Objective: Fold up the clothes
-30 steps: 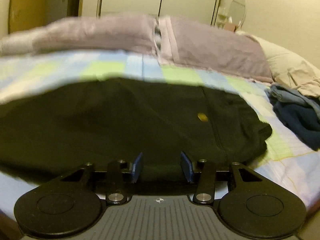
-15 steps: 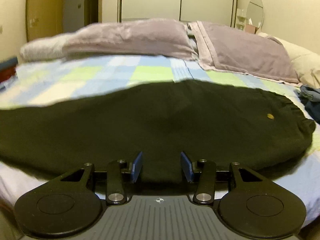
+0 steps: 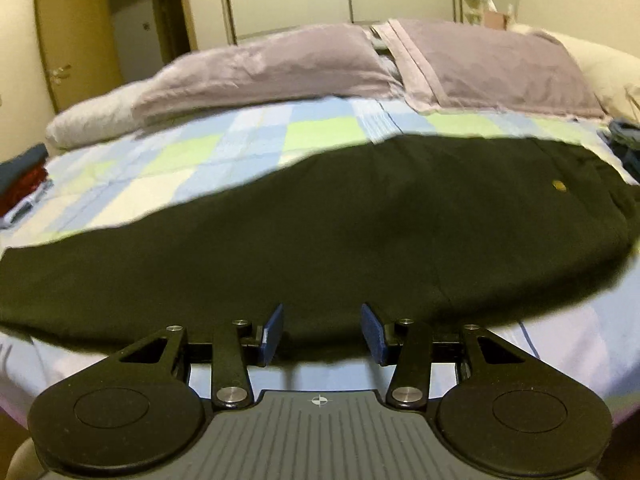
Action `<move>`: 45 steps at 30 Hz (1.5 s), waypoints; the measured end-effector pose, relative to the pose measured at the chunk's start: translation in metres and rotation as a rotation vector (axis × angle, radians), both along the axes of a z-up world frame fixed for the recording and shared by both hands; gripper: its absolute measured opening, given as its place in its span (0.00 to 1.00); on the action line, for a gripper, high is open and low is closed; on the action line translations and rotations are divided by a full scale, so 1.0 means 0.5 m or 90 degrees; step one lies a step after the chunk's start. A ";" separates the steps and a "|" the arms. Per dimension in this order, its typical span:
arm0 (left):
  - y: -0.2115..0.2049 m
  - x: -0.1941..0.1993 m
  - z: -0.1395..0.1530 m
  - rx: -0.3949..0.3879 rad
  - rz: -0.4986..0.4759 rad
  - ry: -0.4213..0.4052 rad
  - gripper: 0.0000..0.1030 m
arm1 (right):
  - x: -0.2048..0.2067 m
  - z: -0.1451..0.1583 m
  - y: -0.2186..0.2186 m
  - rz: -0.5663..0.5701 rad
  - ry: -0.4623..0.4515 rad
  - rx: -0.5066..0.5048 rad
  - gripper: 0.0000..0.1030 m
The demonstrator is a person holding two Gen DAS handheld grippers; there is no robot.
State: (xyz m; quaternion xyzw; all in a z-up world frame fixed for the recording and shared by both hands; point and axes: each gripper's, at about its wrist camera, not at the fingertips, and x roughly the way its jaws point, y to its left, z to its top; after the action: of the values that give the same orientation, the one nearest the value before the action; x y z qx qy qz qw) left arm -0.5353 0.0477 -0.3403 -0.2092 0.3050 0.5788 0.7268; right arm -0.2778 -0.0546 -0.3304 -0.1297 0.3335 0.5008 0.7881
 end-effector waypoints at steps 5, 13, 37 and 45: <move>-0.053 0.031 0.014 0.006 -0.028 0.007 0.25 | 0.005 0.011 -0.069 -0.037 0.020 -0.002 0.46; -0.129 0.048 0.029 0.018 -0.059 0.018 0.28 | 0.041 0.050 -0.173 -0.110 0.009 0.020 0.46; -0.213 0.010 0.082 0.052 -0.071 0.001 0.33 | -0.042 0.130 -0.213 -0.047 -0.064 -0.035 0.46; -0.216 0.006 0.083 0.053 -0.069 0.000 0.34 | -0.079 0.137 -0.193 -0.004 -0.069 -0.028 0.46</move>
State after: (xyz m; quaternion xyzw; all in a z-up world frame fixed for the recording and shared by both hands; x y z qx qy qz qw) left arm -0.5324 -0.0605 -0.2989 -0.1618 0.2913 0.5510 0.7651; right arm -0.3171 -0.1510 -0.2618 -0.1725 0.3018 0.4831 0.8036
